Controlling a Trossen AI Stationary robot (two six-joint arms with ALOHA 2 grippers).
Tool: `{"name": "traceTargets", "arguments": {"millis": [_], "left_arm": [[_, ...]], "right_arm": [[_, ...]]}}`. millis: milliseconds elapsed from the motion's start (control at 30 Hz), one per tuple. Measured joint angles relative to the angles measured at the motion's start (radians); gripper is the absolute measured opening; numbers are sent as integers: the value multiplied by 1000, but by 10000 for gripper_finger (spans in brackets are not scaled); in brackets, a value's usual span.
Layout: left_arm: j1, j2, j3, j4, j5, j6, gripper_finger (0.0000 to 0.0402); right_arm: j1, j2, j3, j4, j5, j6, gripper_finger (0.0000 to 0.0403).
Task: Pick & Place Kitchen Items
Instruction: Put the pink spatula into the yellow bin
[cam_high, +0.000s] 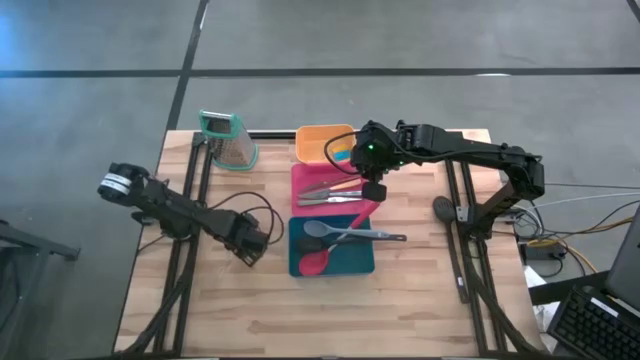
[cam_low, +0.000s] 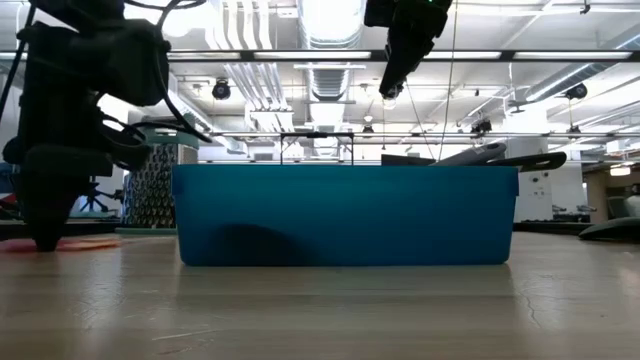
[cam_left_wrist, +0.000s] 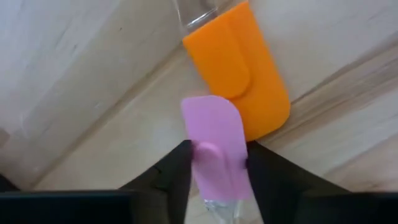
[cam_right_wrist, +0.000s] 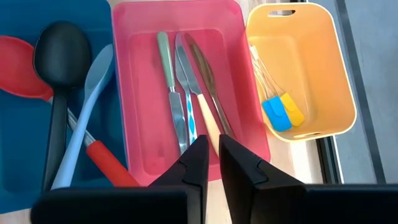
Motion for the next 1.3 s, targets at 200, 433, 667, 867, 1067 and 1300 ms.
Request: {"name": "traceTargets", "arguments": {"millis": [200,433,667,867,1067,1300], "left_arm": [[9,3,4,-5,8,92,52],[-1,-31,54,-35,-14,190,22],[-59,-118,121,-141,-136,185,22],[-99,-220,170,-182,-300,196,22],[-99,-328,209,-118,-539,323,22],[-98,-421,217,225,-744,680,22]], "right_arm": [[0,0,0,0,0,-3,30],[0,0,0,0,0,-3,44],[0,0,0,0,-1,-3,56],[0,0,-4,0,-1,1,64],[0,0,-17,1,-3,4,73],[26,-6,-79,54,-5,2,79]]}}
